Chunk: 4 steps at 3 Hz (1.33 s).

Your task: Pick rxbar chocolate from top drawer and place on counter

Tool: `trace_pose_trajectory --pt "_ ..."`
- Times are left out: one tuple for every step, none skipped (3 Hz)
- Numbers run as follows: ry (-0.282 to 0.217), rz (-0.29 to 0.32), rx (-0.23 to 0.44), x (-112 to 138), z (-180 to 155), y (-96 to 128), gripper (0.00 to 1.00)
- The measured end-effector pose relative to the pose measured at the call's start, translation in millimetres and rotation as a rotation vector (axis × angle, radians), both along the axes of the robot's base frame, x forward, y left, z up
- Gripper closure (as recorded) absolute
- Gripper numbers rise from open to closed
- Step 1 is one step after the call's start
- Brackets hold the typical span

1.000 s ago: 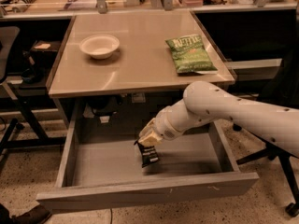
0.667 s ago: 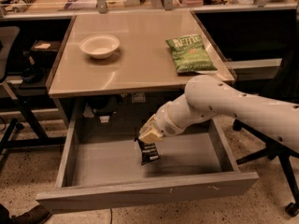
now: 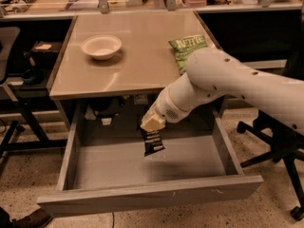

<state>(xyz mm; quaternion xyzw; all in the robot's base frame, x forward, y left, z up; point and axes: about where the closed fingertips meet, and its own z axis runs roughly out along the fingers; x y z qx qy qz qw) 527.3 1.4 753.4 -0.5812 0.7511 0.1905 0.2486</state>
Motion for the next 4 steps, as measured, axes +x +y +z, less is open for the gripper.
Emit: trace_pose_trajectory --pt "-0.017 -0.015 -0.047 10 39 0 1.00" --pt "-0.036 -0.019 -0.089 23 72 2 1.00" --pt "-0.063 -0.013 -0.118 41 99 3 1.00" --pt "-0.092 -0.016 -0.131 64 123 0 1.00"
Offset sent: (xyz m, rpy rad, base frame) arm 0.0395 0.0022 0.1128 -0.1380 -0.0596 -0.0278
